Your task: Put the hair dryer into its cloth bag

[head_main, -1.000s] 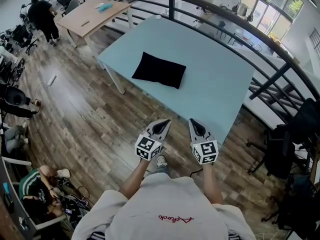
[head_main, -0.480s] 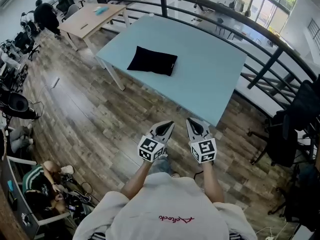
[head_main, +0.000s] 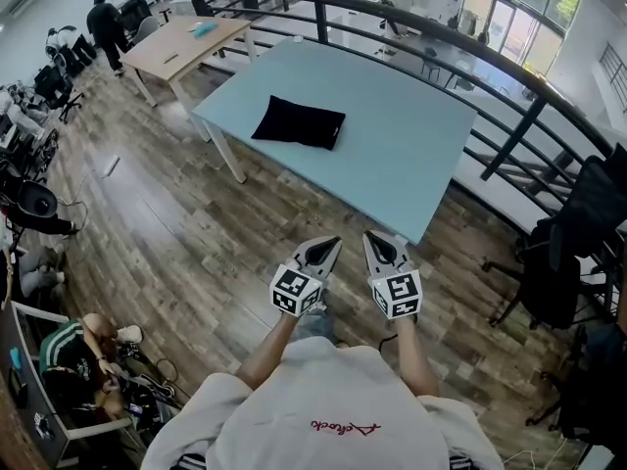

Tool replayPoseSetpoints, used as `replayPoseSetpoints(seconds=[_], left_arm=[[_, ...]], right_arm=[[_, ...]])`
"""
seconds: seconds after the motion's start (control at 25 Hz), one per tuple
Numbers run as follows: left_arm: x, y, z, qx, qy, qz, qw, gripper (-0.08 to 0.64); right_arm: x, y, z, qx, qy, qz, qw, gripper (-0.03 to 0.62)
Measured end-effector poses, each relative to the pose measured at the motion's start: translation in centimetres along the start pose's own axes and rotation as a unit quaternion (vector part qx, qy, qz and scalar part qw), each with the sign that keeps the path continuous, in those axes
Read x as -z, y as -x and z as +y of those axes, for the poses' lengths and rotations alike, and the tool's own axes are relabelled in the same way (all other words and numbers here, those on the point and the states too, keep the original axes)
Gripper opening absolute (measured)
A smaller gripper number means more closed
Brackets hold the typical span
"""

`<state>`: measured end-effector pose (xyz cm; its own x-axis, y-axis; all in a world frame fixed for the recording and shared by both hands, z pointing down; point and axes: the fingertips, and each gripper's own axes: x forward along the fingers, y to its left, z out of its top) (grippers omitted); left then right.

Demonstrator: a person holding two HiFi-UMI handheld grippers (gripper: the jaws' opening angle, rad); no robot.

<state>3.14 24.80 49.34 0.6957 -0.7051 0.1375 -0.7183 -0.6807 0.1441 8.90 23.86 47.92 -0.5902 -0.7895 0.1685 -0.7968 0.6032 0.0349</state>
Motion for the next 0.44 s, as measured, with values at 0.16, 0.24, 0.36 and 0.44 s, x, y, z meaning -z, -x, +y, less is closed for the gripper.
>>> replayPoseSetpoints(seconds=[0.16, 0.24, 0.36, 0.44], left_arm=[[0.1, 0.8, -0.4, -0.001, -0.003, -0.002, 1.0, 0.006], [0.2, 1.2, -0.6, -0.001, -0.002, -0.002, 1.0, 0.006], [0.8, 1.6, -1.0, -0.002, 0.0, 0.0, 1.0, 0.005], [1.1, 1.8, -1.2, -0.001, 0.002, 0.002, 1.0, 0.005]], right_arm=[[0.0, 0.4, 0.9, -0.002, 0.004, -0.003, 1.0, 0.015], [0.1, 0.6, 1.4, -0.004, 0.004, -0.003, 1.0, 0.015], [0.5, 0.9, 2.0, -0.006, 0.003, -0.001, 1.0, 0.015], [0.8, 1.2, 2.3, -0.007, 0.002, 0.001, 1.0, 0.015]])
